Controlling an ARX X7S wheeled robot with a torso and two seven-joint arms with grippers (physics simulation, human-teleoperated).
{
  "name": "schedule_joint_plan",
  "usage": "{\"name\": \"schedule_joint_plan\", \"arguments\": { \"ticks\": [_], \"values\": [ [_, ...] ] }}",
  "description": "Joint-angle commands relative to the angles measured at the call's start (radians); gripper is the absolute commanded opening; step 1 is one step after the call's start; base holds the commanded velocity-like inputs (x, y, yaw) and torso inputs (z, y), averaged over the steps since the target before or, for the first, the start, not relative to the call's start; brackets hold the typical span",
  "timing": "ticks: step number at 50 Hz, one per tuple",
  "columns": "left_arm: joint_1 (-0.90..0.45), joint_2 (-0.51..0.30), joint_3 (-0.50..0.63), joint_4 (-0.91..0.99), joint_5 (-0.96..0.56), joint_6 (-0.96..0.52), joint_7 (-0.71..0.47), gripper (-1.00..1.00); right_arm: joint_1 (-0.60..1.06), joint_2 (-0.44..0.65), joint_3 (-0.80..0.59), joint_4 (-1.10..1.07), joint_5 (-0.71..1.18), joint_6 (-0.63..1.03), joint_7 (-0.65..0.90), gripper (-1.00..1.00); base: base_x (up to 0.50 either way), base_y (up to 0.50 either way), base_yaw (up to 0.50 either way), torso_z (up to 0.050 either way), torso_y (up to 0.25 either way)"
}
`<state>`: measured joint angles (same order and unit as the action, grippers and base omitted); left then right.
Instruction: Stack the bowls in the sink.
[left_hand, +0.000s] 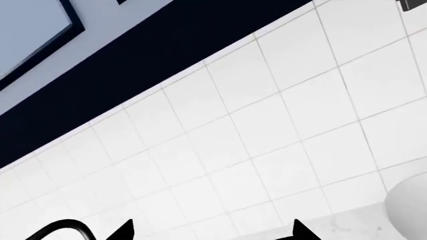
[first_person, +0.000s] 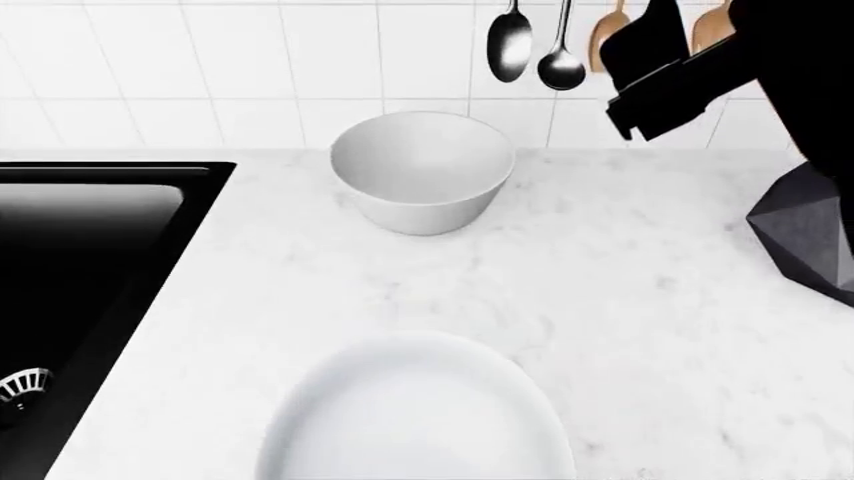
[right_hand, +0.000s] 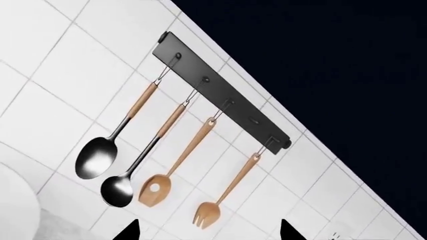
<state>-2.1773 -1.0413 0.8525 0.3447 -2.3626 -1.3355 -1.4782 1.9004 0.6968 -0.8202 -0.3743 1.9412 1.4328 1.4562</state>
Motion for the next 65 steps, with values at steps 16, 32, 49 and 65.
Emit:
{"name": "schedule_joint_plan", "arguments": {
  "ticks": [16,32,49,65],
  "values": [
    [-0.017,-0.013,0.02,0.014,0.003,0.021,0.025,1.0,0.02,-0.074,0.003,0.036,-0.067,-0.106,-0.044,1.0,0.05,0.0,0.0,0.0,0.0],
    [-0.014,-0.003,0.021,0.012,0.022,0.03,0.046,1.0,-0.029,-0.226,0.053,0.404,-0.108,-0.322,-0.106,1.0,0.0,0.0,0.0,0.0,0.0],
    [0.021,-0.025,0.0,0.032,0.052,0.05,0.085,1.0,-0.105,-0.372,0.031,0.746,-0.218,-0.486,-0.248,1.0,0.0,0.0,0.0,0.0,0.0],
    [0.014,-0.025,0.006,0.03,0.048,0.05,0.089,1.0,-0.227,-0.419,-0.006,0.871,-0.276,-0.567,-0.282,1.0,0.0,0.0,0.0,0.0,0.0]
  ]
}}
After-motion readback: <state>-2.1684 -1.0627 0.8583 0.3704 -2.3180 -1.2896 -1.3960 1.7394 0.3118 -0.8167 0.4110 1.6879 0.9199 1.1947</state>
